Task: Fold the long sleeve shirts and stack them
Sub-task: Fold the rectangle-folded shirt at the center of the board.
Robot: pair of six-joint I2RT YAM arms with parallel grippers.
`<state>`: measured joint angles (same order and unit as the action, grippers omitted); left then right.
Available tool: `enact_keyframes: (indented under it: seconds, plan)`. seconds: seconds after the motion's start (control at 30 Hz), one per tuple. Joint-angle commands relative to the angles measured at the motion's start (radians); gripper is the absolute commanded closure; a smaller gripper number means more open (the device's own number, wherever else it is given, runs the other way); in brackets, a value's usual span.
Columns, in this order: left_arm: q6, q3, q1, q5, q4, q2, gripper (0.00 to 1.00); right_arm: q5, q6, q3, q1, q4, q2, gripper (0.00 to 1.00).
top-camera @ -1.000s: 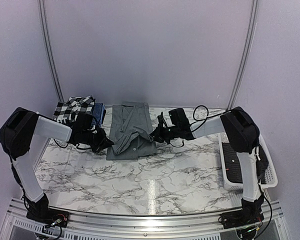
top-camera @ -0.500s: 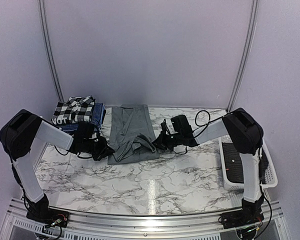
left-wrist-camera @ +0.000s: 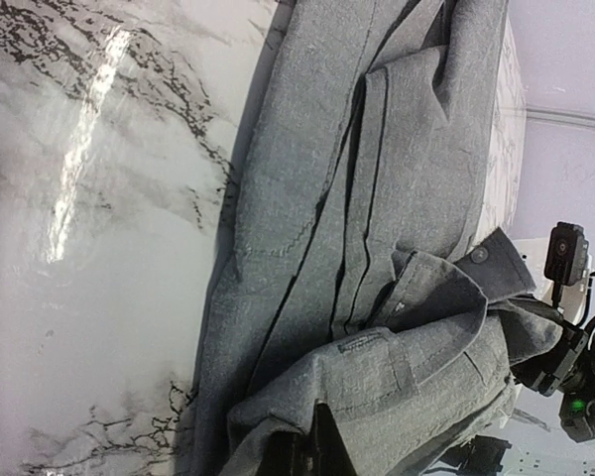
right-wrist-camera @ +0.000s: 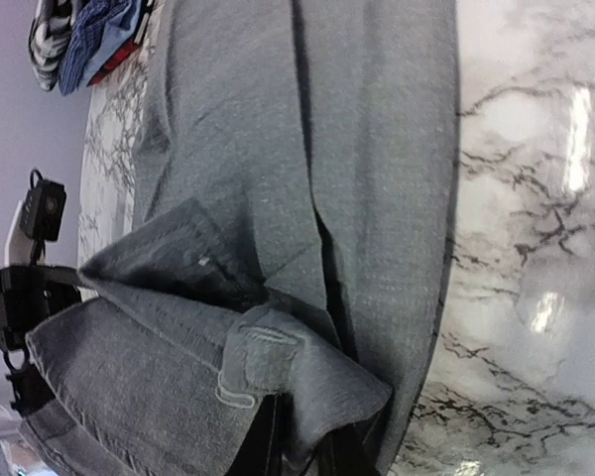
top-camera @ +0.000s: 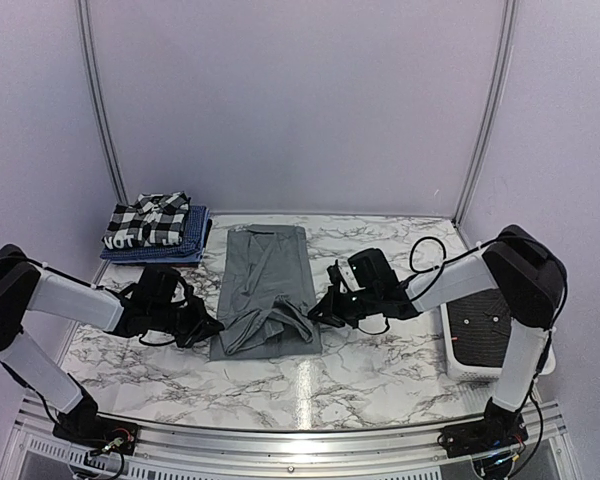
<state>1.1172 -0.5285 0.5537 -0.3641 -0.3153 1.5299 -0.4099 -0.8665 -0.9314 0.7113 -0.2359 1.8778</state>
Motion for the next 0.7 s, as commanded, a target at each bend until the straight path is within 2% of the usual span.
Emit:
enact_keyframes:
  seconds: [0.0,0.17,0.23,0.27,0.37,0.57,0.67]
  plan:
    - [-0.006,-0.009,-0.003,0.018,0.028,-0.012,0.99,0.044,0.025,-0.072,-0.003,0.057,-0.014,0.83]
    - [-0.036,-0.047,-0.004,0.028,0.042,-0.03,0.8,0.054,0.068,-0.149,-0.003,0.107,-0.023,0.59]
    - [-0.058,-0.071,-0.006,0.032,0.058,-0.034,0.66,0.065,0.088,-0.174,-0.002,0.128,-0.033,0.52]
    - [-0.07,-0.089,-0.009,0.031,0.072,-0.032,0.55,0.071,0.097,-0.182,-0.002,0.138,-0.039,0.48]
    - [-0.11,-0.132,-0.013,0.038,0.123,-0.027,0.37,0.081,0.13,-0.206,-0.003,0.171,-0.05,0.4]
    - [-0.259,-0.222,-0.015,0.088,0.283,-0.066,0.22,0.063,0.172,-0.206,-0.016,0.204,-0.066,0.28]
    - [-0.313,-0.249,-0.015,0.085,0.314,-0.075,0.2,0.012,0.159,-0.193,-0.033,0.165,-0.062,0.23]
